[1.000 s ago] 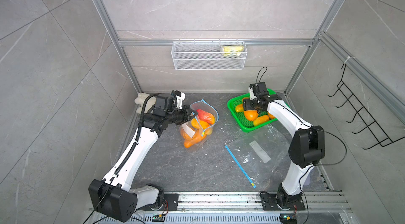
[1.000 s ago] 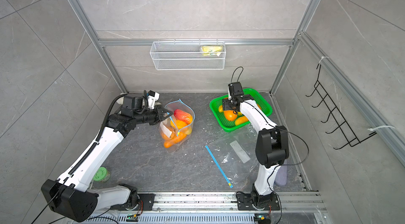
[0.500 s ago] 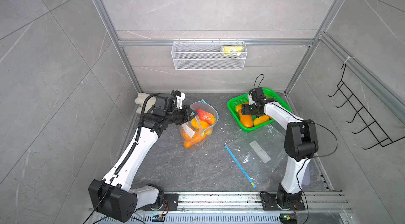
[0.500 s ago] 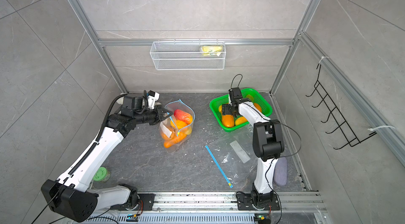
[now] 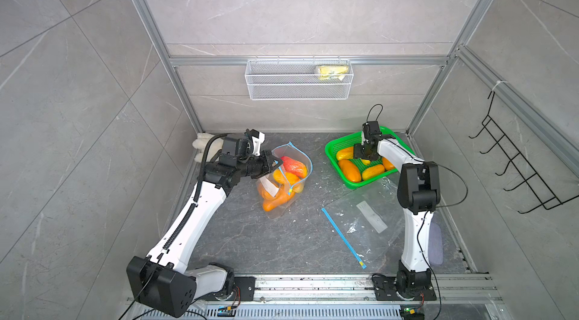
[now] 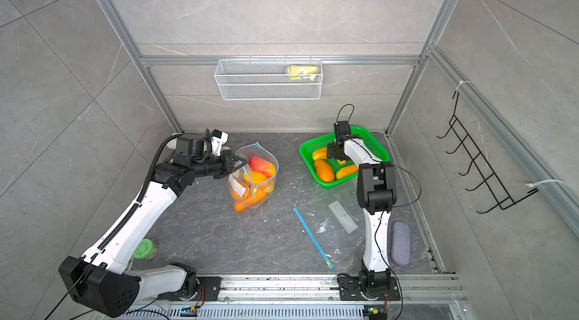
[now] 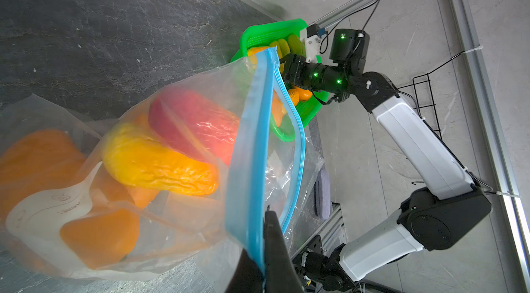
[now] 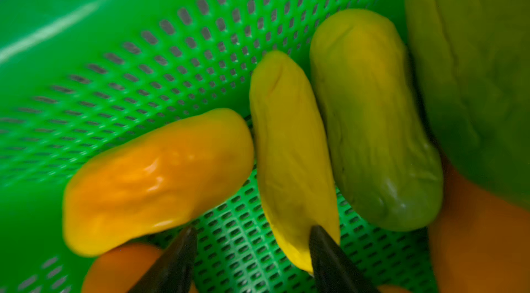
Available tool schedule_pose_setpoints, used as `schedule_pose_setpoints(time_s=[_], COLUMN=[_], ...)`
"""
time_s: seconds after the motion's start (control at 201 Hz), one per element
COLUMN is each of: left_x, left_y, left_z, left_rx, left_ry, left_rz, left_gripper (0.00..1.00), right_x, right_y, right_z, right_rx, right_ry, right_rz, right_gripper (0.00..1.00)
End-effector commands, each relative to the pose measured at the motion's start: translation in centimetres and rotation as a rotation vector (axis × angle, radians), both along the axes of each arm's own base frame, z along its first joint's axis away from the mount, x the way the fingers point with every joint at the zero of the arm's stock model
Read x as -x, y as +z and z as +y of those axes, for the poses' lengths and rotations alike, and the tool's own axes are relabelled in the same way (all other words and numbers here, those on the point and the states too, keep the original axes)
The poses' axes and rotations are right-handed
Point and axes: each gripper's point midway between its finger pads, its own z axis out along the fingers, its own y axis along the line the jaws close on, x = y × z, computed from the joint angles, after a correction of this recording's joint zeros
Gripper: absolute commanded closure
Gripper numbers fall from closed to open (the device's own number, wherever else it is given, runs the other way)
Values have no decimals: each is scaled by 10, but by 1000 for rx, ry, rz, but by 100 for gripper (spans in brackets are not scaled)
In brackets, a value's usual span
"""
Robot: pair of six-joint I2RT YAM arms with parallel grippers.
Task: Place the mango in a zip-top bag and seal the zipper
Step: Pick up the mango from the basket.
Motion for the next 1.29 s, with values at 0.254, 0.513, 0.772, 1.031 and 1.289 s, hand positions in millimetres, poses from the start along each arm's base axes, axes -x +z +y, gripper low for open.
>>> schedule_pose_setpoints(time_s=[0.254, 0.513, 0.772, 1.031, 1.289], left_x=[-2, -4, -5, -11, -12], left_y=[14, 16, 25, 29, 28], left_z=[0, 0, -3, -8, -11], left_rx=[-5, -3, 18, 61, 91], left_ry=[-15, -16, -19, -22, -23], left_rz=[-56, -56, -64, -71, -63], left_gripper=[98, 98, 98, 98, 98], right_x=[-3, -6, 13, 95, 184], right_y=[-16, -19, 92, 222, 256], right_z=[-26, -16, 0, 125, 266], right_rx=[156, 105, -26, -515, -700], right_ry=[-28, 1, 18, 399, 724], right_rz=[86, 96, -151, -477, -550], right_gripper=[35, 53, 81, 92, 91])
